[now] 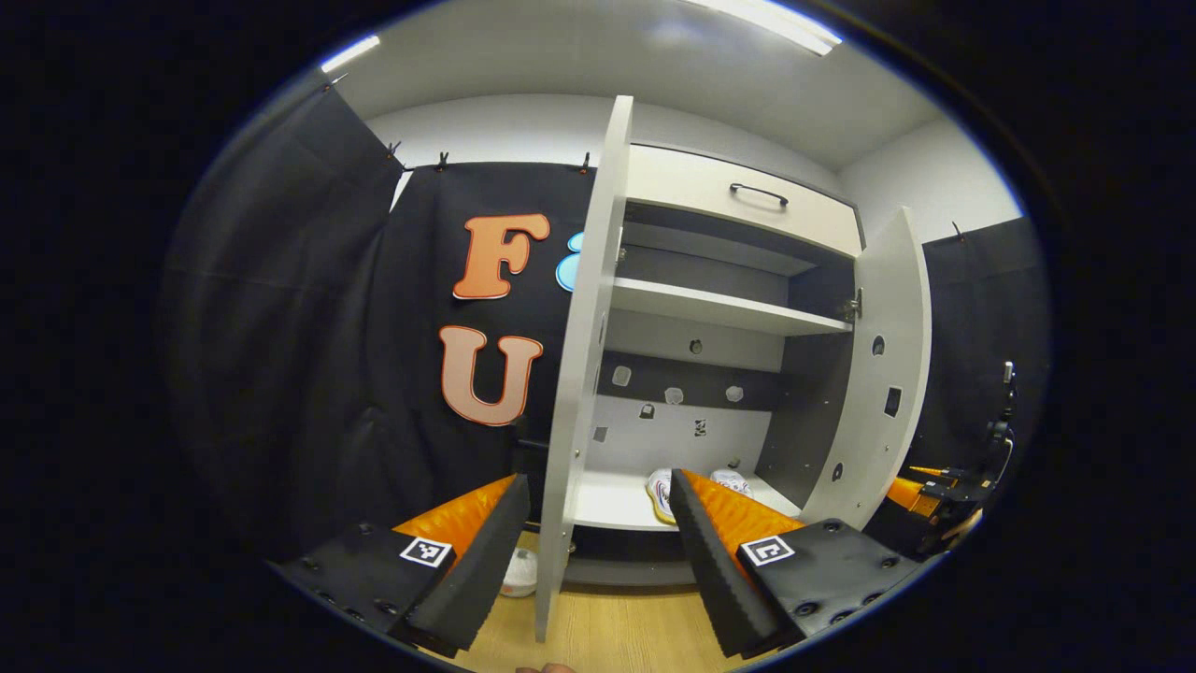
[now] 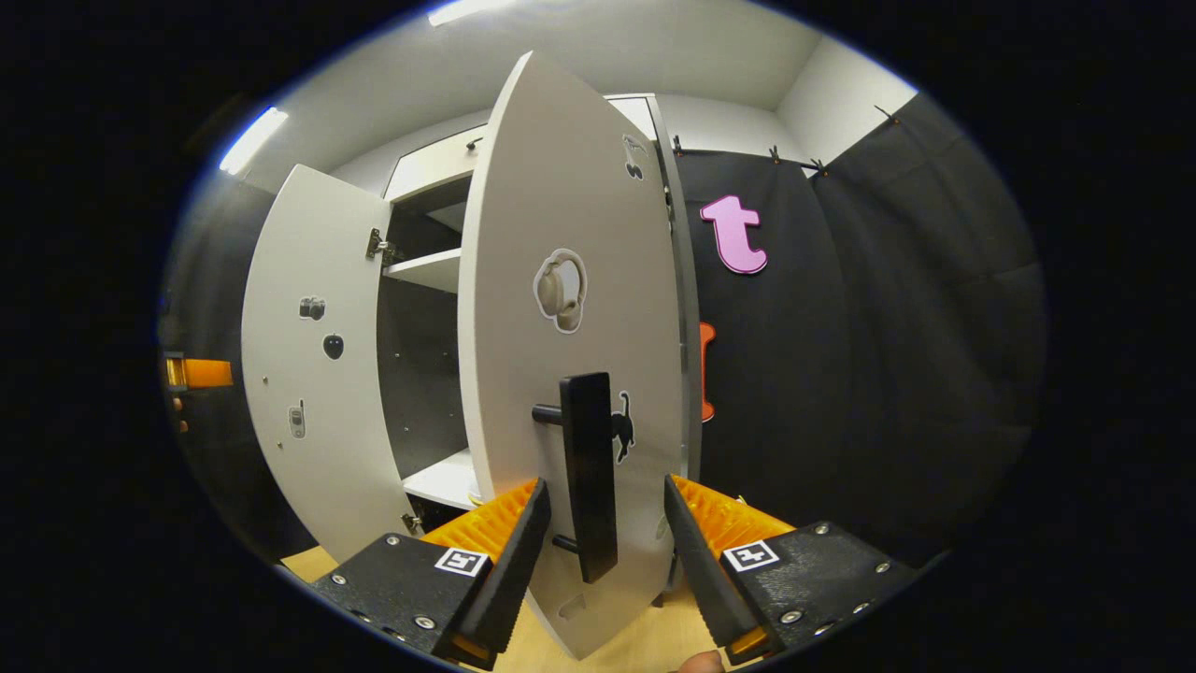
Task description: Grab one shoe with the right hand and put it into the shoe cabinet, grab the other shoe with the left hand and put it into the shoe cabinet; then close the right door with the right hand and the left door with the left hand.
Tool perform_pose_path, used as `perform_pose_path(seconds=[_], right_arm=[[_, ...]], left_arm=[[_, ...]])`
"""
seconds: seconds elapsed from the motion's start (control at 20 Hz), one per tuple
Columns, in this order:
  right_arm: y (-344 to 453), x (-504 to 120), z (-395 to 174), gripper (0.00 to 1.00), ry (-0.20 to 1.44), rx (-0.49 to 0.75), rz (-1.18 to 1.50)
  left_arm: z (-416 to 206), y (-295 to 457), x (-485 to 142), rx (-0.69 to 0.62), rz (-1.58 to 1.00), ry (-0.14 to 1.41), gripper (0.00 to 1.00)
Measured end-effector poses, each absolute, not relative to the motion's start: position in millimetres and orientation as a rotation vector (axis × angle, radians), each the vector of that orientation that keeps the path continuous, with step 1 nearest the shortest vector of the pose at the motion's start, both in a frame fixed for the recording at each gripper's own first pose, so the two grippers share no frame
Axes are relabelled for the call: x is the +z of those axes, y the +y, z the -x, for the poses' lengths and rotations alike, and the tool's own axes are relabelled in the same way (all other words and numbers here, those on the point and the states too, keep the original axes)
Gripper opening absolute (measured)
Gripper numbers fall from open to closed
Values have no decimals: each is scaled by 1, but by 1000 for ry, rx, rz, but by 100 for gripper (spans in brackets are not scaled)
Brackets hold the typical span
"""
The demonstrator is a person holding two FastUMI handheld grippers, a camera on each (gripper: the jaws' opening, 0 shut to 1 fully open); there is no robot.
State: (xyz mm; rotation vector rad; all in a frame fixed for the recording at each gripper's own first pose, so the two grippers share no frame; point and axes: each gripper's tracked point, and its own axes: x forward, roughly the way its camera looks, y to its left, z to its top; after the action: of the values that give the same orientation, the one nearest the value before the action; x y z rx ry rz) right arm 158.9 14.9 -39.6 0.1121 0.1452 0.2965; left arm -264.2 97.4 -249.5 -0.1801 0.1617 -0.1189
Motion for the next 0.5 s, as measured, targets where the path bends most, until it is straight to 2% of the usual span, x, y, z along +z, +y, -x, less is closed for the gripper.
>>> perform_pose_path(seconds=[0.1, 0.15, 0.2, 0.3, 0.35, 0.4, 0.5], right_arm=[[32, -41, -164, 77, 149, 327, -116], [42, -44, -168, 82, 153, 335, -118], [49, -45, -174, 77, 153, 335, -117], [66, -51, -186, 83, 157, 332, -127], [75, -55, -194, 90, 162, 327, -135], [83, -58, -202, 87, 159, 318, -133], [103, -63, -219, 99, 160, 313, -128]], left_arm=[[268, 110, -249, -92, 177, 161, 98], [269, 116, -248, -83, 176, 161, 98], [269, 121, -249, -72, 176, 161, 98], [272, 135, -251, -50, 177, 164, 98], [272, 142, -252, -39, 178, 168, 98], [272, 147, -255, -30, 181, 171, 96], [273, 161, -258, -11, 184, 179, 98]])
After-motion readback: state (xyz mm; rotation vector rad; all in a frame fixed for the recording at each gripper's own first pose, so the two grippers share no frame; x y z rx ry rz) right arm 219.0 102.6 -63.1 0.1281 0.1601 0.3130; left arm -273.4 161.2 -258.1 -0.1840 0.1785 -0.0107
